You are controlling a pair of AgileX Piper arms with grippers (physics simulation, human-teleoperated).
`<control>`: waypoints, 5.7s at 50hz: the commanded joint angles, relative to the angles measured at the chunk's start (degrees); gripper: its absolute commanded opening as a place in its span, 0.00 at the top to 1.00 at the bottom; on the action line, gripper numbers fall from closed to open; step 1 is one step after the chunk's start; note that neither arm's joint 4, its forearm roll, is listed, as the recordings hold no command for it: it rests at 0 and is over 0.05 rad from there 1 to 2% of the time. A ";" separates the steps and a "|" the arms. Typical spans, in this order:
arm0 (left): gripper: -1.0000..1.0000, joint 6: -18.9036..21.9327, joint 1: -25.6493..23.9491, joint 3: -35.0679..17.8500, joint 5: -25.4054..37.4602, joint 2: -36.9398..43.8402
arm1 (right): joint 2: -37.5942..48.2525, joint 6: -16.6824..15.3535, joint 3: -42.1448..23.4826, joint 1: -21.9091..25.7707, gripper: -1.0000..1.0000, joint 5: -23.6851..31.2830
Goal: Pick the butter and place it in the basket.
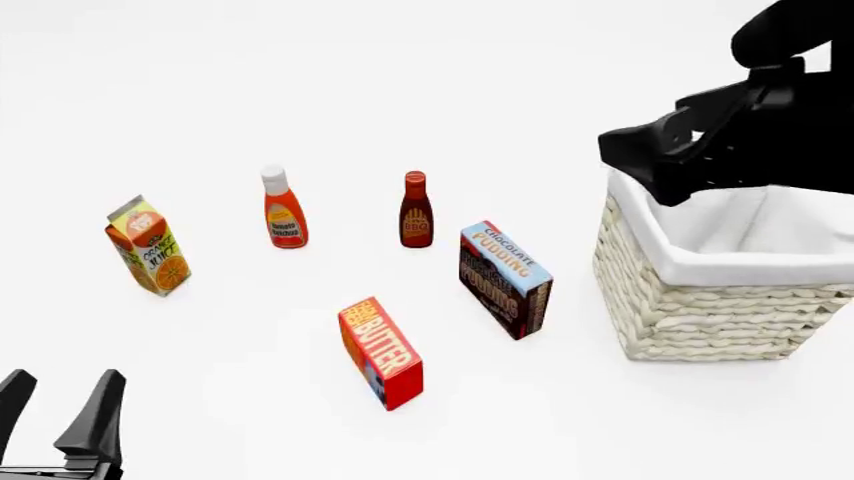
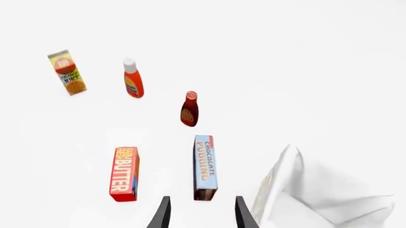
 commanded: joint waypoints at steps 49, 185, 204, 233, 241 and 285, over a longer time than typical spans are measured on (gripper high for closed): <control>0.00 0.00 0.00 0.00 0.00 0.00 | 20.26 3.12 -9.68 4.85 0.00 -1.73; 0.00 0.00 0.00 0.00 0.00 0.00 | 47.12 18.99 -23.77 16.86 0.00 -2.11; 0.00 0.00 0.00 0.00 0.00 0.00 | 50.03 21.74 -24.28 17.61 0.00 -1.85; 0.00 0.00 0.00 0.00 0.00 0.00 | 51.70 23.02 -22.29 17.63 0.00 -3.13; 0.00 0.00 0.00 0.00 0.00 0.00 | 51.69 23.28 -21.62 17.62 0.00 -3.51; 0.00 0.00 0.00 0.00 0.00 0.00 | 54.15 24.82 -19.40 18.14 0.00 -4.36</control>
